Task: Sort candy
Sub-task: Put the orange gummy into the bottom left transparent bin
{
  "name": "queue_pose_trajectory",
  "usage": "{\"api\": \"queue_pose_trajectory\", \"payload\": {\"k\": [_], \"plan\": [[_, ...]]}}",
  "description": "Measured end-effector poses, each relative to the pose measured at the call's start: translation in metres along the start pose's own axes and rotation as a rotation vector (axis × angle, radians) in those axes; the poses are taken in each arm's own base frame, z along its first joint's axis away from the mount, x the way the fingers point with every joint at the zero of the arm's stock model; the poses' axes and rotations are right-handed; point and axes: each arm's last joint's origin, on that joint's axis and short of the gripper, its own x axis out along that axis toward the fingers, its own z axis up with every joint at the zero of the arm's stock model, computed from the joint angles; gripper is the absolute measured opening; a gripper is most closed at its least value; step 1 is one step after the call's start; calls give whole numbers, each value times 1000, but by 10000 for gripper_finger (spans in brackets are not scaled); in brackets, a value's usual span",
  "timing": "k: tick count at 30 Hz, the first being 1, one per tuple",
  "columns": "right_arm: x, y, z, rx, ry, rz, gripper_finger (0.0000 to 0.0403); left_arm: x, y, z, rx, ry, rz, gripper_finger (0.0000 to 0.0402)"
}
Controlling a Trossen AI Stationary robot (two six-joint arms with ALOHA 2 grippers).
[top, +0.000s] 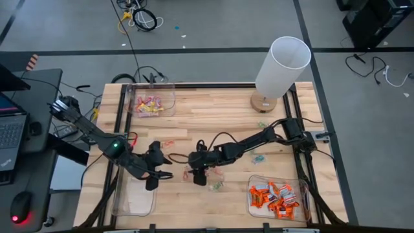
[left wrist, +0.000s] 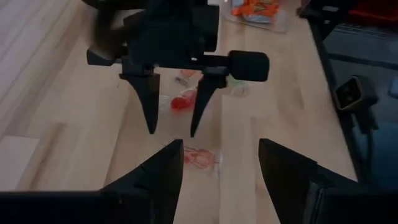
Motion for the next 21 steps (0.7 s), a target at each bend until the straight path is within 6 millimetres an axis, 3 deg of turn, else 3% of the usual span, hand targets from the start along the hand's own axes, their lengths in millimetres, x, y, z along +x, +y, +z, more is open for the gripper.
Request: {"api": "queue_pose_trajectory", "payload": {"k": [7,12,21], "plan": [[3,0,1,32,-25,1,262,5,5,2,-2,-11,58,212],[22,-4,-12,48,-12,28,252,5,7,2,-5,-11,68,212],[24,-6,-13,49,-7,26,219,5,7,2,-9,-15,73,212]]}}
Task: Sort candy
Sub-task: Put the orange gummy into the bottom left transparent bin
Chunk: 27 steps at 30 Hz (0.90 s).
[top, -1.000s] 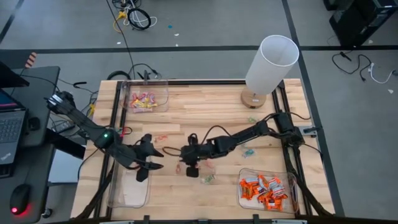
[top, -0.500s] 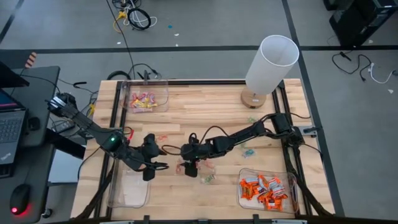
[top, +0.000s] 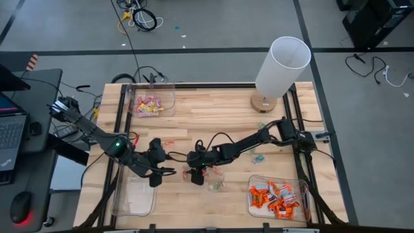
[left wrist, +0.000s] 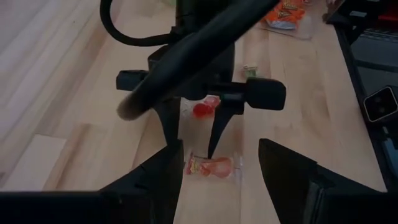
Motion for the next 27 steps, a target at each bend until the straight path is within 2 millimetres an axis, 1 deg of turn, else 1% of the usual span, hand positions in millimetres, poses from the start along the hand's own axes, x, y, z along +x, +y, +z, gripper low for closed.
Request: {"api": "queue_pose_trajectory", "payload": {"k": [3,10,17,19,23,27], "plan": [[0,-1,1,-9,-1,-3,191,0,0,0,0,-4,6,212],[0,-6,2,-7,-2,-10,111,0,0,0,-1,-8,11,212],[0,-5,2,-49,-6,1,14,0,1,1,-1,-19,28,212],[0,-3,2,-74,-13,1,6,0,1,1,-1,-19,29,212],[0,-1,4,-94,-37,0,1,0,1,1,-1,-20,29,212],[0,-1,4,-118,-59,-40,0,0,1,1,-4,-20,29,211]]}}
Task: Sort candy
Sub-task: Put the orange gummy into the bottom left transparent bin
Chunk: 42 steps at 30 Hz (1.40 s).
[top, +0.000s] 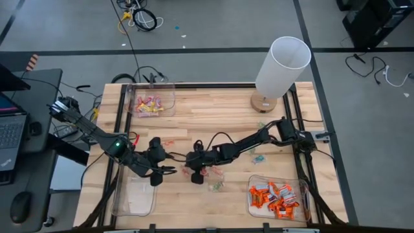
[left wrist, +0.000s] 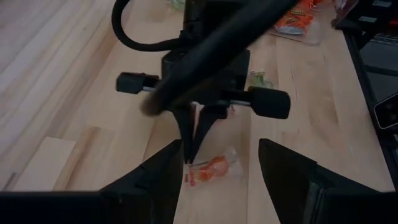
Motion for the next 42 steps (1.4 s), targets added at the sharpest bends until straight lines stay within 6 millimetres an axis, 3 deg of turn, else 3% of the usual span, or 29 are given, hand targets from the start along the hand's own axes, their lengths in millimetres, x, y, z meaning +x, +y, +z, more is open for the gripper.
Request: {"api": "queue_pose_trajectory", "payload": {"k": [6,15,20,29,42], "plan": [[-8,10,5,-98,-45,-119,0,0,0,0,0,0,0,211],[-46,45,28,-329,-166,-347,0,0,0,0,9,0,0,212],[-56,60,31,-403,-194,-412,0,8,6,-16,30,28,21,212],[-60,72,37,-460,-274,-419,0,19,11,-34,28,-20,17,212],[-64,73,50,-477,-402,-363,0,20,6,-25,80,-138,-37,211]]}}
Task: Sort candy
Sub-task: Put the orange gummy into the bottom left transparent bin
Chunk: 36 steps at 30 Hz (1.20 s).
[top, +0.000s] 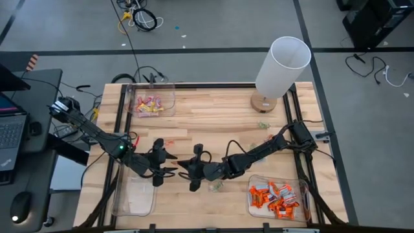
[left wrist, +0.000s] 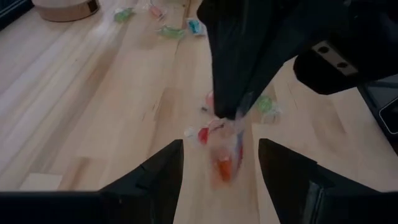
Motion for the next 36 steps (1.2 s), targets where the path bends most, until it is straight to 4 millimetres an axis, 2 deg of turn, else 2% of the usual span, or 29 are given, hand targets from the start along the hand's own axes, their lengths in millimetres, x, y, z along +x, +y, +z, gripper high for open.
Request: {"api": "queue_pose_trajectory", "payload": {"k": [5,14,19,28,36], "plan": [[0,0,0,1,-3,1,0,0,0,-1,1,10,-15,187],[0,0,0,13,-1,-1,2,0,-1,-1,6,19,-29,77],[-1,1,0,19,1,0,30,0,-1,-1,7,19,-29,34],[-5,3,1,11,39,-112,97,-1,-1,0,7,28,-39,38],[-18,2,6,-46,122,-194,123,-16,-4,24,-24,68,-78,39]]}}
